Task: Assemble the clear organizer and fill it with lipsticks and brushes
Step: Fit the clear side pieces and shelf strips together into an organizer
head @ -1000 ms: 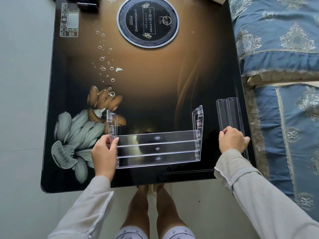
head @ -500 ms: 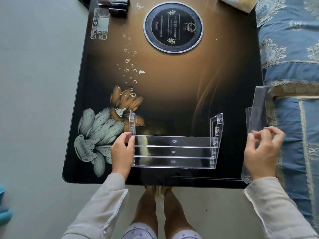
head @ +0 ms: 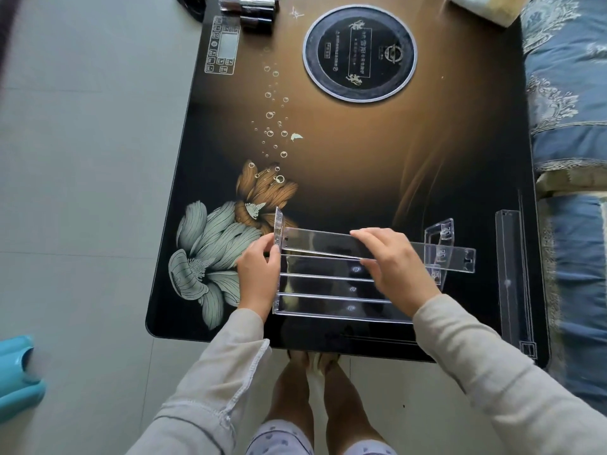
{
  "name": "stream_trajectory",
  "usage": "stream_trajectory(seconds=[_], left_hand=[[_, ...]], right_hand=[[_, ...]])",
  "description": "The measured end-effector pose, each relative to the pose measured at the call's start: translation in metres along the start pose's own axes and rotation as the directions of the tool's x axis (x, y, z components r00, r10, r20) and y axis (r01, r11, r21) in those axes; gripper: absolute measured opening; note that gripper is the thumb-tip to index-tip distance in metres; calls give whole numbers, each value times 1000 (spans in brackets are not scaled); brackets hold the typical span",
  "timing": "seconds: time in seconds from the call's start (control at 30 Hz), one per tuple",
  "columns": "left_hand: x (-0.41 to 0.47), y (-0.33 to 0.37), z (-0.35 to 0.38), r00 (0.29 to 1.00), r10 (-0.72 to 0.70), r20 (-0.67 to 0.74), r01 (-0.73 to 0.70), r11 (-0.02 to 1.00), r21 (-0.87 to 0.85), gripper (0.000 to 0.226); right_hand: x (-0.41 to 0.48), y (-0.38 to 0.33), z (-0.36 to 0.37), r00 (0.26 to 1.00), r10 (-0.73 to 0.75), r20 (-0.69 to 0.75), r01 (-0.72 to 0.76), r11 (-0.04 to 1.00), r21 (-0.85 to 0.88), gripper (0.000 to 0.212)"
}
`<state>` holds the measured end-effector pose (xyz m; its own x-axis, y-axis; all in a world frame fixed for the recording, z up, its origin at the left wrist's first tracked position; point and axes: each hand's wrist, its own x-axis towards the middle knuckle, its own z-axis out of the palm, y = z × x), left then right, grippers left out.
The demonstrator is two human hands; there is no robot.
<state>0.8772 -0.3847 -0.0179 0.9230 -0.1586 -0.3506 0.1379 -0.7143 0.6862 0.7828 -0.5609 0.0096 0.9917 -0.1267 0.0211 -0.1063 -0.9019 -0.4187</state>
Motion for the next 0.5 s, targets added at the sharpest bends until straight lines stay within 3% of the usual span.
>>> stream_trajectory(seconds=[0.2, 0.5], left_hand=[[-1, 1, 1, 999, -35, -17, 35, 999, -17, 31], [-1, 1, 1, 998, -57, -24, 56, 997, -45, 32]], right_hand=[[8, 2, 17, 995, 69, 73, -73, 996, 52, 48], [11, 1, 21, 997, 46, 54, -48, 998, 42, 50]])
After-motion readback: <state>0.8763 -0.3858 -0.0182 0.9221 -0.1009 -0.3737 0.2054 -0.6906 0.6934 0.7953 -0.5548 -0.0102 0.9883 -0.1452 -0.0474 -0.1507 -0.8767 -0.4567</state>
